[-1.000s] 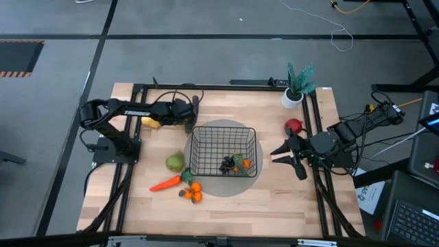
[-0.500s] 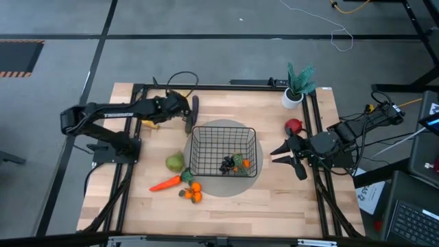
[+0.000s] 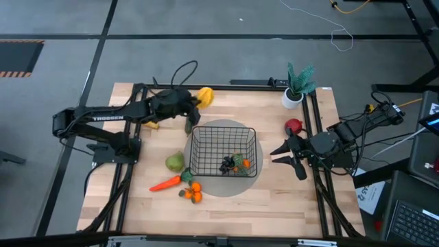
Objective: Build produce basket
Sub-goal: Put the yellow starfruit into the black wire basket
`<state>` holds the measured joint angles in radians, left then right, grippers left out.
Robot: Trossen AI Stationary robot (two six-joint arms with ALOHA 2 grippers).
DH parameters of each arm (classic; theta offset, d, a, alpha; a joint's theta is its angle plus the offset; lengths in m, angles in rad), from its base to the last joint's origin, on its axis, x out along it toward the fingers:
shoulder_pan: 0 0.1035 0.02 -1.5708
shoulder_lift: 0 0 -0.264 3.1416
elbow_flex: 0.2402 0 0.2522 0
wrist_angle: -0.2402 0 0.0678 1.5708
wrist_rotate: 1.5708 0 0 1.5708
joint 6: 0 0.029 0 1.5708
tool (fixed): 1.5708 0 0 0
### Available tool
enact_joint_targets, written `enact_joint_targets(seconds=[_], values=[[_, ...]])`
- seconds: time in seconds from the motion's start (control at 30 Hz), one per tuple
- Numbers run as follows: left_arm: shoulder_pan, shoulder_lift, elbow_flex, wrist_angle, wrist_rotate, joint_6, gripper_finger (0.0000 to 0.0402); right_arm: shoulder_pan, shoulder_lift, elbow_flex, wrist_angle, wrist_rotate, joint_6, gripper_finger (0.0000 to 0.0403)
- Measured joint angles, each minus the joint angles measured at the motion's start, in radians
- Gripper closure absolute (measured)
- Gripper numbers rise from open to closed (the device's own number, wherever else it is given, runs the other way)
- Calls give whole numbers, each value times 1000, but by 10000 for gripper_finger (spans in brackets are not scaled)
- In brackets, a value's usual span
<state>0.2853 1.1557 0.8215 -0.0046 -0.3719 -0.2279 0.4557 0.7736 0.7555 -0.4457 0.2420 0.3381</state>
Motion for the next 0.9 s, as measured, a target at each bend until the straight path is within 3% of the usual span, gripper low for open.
enact_joint_targets(seconds=[0.2,0.4,0.63,0.9], values=[[-3,1,0,132,229,146,399,0,10,0,0,0,-1,279],[-30,2,0,155,411,130,400,0,21,0,0,0,-1,279],[-91,2,0,323,674,228,400,0,34,0,3,0,-2,279],[-167,2,0,489,810,310,399,0,54,0,13,0,-2,279]])
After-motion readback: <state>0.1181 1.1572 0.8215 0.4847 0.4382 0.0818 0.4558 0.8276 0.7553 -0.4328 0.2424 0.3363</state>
